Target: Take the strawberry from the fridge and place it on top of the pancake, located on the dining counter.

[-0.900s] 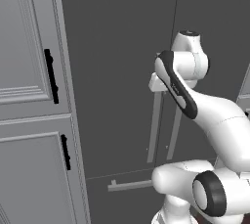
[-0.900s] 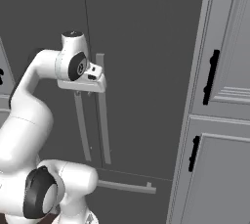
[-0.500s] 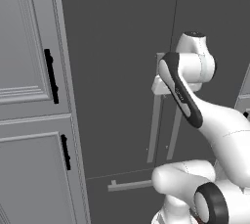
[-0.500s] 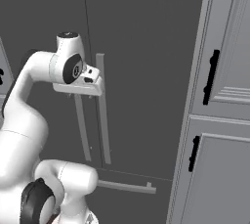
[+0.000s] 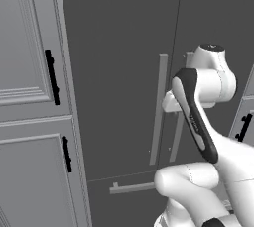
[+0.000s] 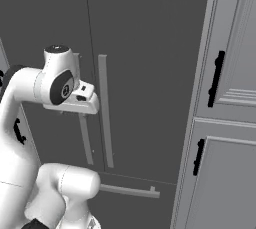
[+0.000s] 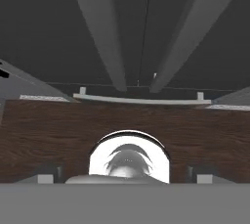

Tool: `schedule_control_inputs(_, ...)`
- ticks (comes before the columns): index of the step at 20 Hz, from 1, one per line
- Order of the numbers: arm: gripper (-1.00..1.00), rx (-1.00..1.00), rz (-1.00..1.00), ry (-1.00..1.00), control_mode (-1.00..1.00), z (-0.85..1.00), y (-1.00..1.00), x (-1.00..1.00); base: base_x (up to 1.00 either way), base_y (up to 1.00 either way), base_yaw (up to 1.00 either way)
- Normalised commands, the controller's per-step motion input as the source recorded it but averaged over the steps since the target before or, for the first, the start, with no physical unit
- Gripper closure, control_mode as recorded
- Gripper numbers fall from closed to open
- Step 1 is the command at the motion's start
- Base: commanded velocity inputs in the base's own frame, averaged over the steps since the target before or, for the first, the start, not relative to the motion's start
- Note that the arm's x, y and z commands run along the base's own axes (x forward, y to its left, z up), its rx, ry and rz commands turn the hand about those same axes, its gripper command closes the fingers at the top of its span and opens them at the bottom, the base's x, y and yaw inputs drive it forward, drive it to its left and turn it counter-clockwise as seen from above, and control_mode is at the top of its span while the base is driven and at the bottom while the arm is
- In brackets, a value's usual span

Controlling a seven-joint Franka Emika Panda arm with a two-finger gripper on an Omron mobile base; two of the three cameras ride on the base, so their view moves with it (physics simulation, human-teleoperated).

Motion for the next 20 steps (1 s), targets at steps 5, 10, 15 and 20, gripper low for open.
schedule_control_inputs(5,-1.00,0.00,0.00,-0.07,-1.00,0.00,0.00,-0.71,0.00,0.00,0.00)
schedule_control_inputs(10,-1.00,0.00,0.00,-0.09,-1.00,0.07,0.00,-0.49,0.00,0.00,0.00)
schedule_control_inputs(15,-1.00,0.00,0.00,-0.11,-1.00,0.18,0.00,-0.38,0.00,0.00,0.00)
schedule_control_inputs(20,-1.00,0.00,0.00,-0.12,-1.00,0.42,0.00,-0.15,0.00,0.00,0.00)
